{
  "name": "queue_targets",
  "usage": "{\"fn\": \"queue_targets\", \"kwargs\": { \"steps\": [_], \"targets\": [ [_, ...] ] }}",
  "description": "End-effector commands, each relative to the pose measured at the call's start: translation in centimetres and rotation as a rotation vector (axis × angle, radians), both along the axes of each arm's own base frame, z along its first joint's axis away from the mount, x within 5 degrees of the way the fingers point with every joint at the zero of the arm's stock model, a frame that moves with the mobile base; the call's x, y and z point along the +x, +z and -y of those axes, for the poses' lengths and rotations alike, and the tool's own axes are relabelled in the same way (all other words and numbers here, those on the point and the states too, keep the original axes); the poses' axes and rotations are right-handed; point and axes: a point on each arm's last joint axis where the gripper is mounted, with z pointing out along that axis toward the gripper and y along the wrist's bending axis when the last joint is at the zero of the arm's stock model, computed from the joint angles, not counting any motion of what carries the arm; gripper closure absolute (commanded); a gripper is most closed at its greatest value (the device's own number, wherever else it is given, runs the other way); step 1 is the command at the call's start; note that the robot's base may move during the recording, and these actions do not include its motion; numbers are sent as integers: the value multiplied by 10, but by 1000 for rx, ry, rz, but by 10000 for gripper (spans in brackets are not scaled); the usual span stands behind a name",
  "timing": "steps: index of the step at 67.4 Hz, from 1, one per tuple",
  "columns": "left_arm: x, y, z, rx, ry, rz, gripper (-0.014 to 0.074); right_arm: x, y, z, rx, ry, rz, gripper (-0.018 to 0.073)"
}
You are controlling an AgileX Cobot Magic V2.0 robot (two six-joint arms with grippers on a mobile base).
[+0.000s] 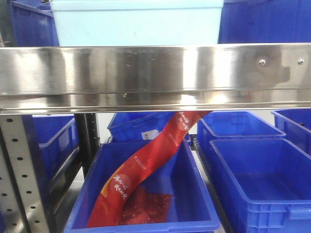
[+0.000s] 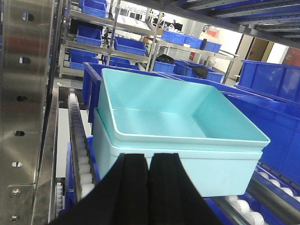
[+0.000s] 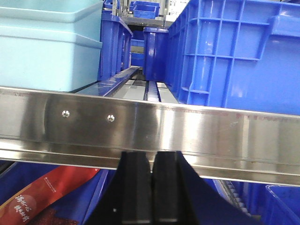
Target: Move two blue bins to right shelf middle
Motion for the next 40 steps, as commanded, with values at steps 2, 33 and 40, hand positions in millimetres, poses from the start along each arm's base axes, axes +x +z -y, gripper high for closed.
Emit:
{"fn": "queue_targets", "kwargs": {
  "steps": [2,33,40],
  "targets": [
    [-2,3,1,-9,-7,26,707,0,1,0,-7,4,17,725],
    [-2,2,1,-9,-7,27,707,0,1,0,-7,4,17,725],
    [-4,0,-1,21,2,59,707,0,1,0,-7,4,17,725]
  ]
}}
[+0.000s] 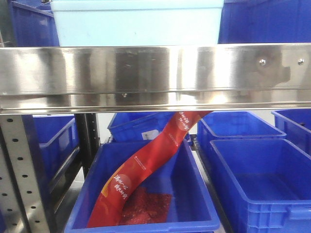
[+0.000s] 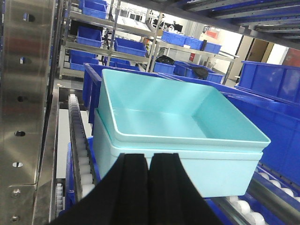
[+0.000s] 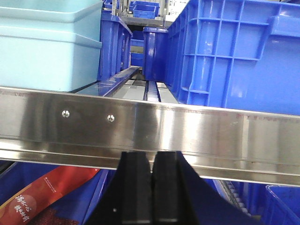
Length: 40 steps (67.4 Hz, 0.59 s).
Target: Move two blue bins to right shelf middle
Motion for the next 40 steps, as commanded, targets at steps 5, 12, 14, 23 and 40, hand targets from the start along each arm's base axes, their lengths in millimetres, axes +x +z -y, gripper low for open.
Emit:
{"fn": "queue_targets", "kwargs": {
  "steps": [5,12,14,23,40],
  "targets": [
    [-9,-9,-9,186,66,110,707,0,1,0,-7,4,17,725],
    [-19,-41,-21,219,144,64,707,0,1,0,-7,4,17,725],
    [-22,-50,-24,222,162,52,707,0,1,0,-7,4,17,725],
    [-40,-83,-31,224,210,29,707,0,1,0,-7,4,17,725],
    [-64,-149,-34,173,223,-6,707,0,1,0,-7,4,17,725]
  ]
}}
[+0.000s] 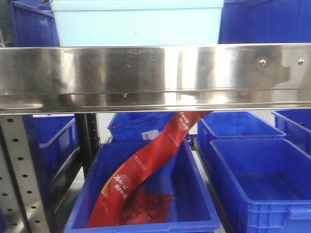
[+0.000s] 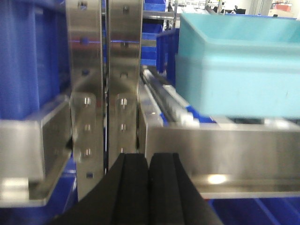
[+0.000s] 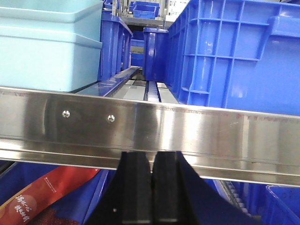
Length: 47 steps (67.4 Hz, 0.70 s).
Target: Move two blue bins to right shelf middle
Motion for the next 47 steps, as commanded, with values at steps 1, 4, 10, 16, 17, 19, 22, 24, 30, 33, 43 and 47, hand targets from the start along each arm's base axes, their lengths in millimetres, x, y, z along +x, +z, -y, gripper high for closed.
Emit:
{"fn": "queue_targets", "kwargs": {
  "steps": [1,4,10,16,17,19,22,24,30,33,43,47],
  "targets": [
    [-6,-13,0,0,2,29,707,0,1,0,-7,4,17,725],
    [-9,-21,-1,10,2,43,707,0,1,0,-7,4,17,725],
    [-16,-23,-1,10,9,99,707,0,1,0,-7,4,17,725],
    [-18,-29,-2,12,12,48,707,0,1,0,-7,4,17,725],
    [-18,-29,-2,19,14,51,707,0,1,0,-7,4,17,725],
    [-18,-28,-2,26,15,54,707,0,1,0,-7,4,17,725],
    [-18,-28,-2,26,17,54,707,0,1,0,-7,4,17,725],
    [-18,-28,-2,26,17,54,707,0,1,0,-7,4,17,725],
    [-18,-28,-2,42,18,57,707,0,1,0,-7,4,17,725],
    [-18,-28,-2,55,18,57,707,0,1,0,-7,4,17,725],
    [-18,-28,-2,62,19,58,707,0,1,0,-7,4,17,725],
    [-18,-28,-2,62,19,58,707,0,1,0,-7,4,17,725]
  ]
}}
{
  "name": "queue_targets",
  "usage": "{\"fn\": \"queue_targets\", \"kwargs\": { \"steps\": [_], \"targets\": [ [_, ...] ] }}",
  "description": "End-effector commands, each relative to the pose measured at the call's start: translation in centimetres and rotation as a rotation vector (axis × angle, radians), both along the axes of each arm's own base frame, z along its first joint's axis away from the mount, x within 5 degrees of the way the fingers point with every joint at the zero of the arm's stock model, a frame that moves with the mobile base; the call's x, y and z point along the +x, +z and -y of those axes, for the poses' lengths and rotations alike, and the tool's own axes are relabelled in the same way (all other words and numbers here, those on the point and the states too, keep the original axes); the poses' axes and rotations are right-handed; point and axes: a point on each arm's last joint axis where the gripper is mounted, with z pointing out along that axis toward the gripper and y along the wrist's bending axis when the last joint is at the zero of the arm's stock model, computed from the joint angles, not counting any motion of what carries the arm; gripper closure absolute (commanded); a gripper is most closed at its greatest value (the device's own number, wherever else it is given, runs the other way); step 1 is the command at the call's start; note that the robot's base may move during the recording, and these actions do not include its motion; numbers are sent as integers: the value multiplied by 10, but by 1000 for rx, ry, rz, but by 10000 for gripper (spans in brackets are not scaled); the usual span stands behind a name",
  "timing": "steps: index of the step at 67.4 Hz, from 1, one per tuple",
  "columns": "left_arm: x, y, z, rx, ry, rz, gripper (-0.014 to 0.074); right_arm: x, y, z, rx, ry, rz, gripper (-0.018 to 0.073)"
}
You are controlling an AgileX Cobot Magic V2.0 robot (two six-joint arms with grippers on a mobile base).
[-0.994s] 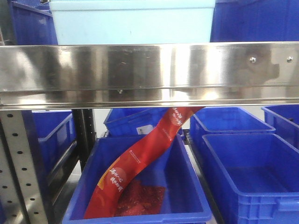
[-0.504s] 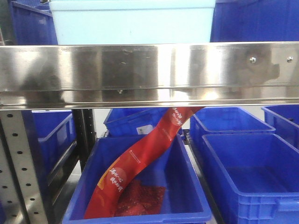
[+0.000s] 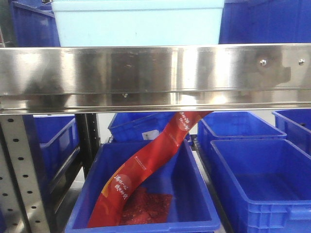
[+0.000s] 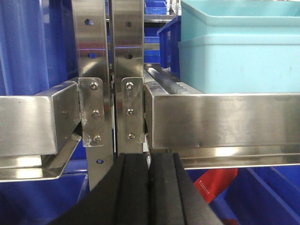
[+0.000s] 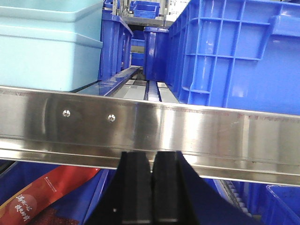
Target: Move two blue bins to right shelf middle
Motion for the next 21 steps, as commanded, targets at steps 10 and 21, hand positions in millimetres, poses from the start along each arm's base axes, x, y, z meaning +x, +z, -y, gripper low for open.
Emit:
{"fn": "queue_targets", "kwargs": {
  "steps": [10,21],
  "targets": [
    [-1,2,0,-24,2,21,707,0,2,0,-7,4,21,725],
    [-1,2,0,-24,2,21,707,0,2,0,-7,4,21,725]
  ]
}}
